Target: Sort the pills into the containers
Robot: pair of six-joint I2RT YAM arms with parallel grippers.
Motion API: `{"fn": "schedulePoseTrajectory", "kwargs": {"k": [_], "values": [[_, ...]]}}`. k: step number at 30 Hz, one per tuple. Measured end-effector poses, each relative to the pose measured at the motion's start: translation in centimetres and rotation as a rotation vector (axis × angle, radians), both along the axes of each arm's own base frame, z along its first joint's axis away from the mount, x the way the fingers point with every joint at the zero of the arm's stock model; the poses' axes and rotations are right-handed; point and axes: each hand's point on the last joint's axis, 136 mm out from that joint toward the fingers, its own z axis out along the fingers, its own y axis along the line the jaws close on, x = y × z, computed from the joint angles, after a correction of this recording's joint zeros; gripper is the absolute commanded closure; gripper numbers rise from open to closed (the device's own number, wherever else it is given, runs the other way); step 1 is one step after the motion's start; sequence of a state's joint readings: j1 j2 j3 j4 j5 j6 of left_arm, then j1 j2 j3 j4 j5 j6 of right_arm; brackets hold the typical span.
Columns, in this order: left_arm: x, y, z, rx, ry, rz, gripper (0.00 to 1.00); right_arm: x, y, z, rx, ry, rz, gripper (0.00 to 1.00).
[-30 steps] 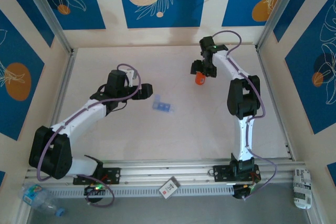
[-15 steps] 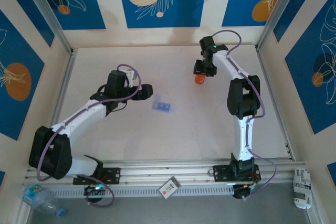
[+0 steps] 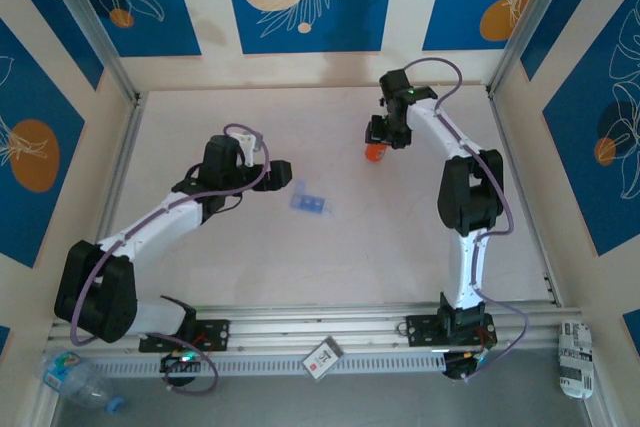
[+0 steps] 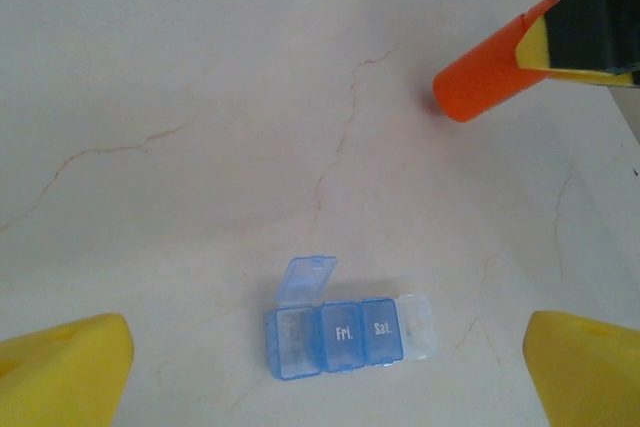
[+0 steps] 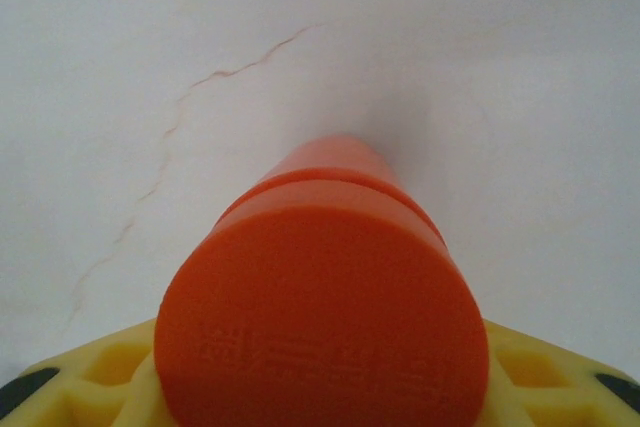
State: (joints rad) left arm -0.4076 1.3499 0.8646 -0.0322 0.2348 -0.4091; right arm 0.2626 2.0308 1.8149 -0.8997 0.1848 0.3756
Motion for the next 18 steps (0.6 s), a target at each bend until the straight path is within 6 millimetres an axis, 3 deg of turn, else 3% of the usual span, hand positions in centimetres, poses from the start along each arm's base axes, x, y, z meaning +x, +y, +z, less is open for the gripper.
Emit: {"fn": "schedulePoseTrajectory", "kwargs": {"k": [8, 18], "values": [[2.1, -1.0, 0.7, 0.086, -0.107, -0.087, 0.0, -2.6, 3.9, 6.9, 0.177, -0.093, 0.105, 0.59], [2.5, -4.8, 2.7, 0.11, -0.45, -0.344, 0.0, -6.1, 8.2, 8.9, 0.394, -0.021, 0.28, 0.59]]}}
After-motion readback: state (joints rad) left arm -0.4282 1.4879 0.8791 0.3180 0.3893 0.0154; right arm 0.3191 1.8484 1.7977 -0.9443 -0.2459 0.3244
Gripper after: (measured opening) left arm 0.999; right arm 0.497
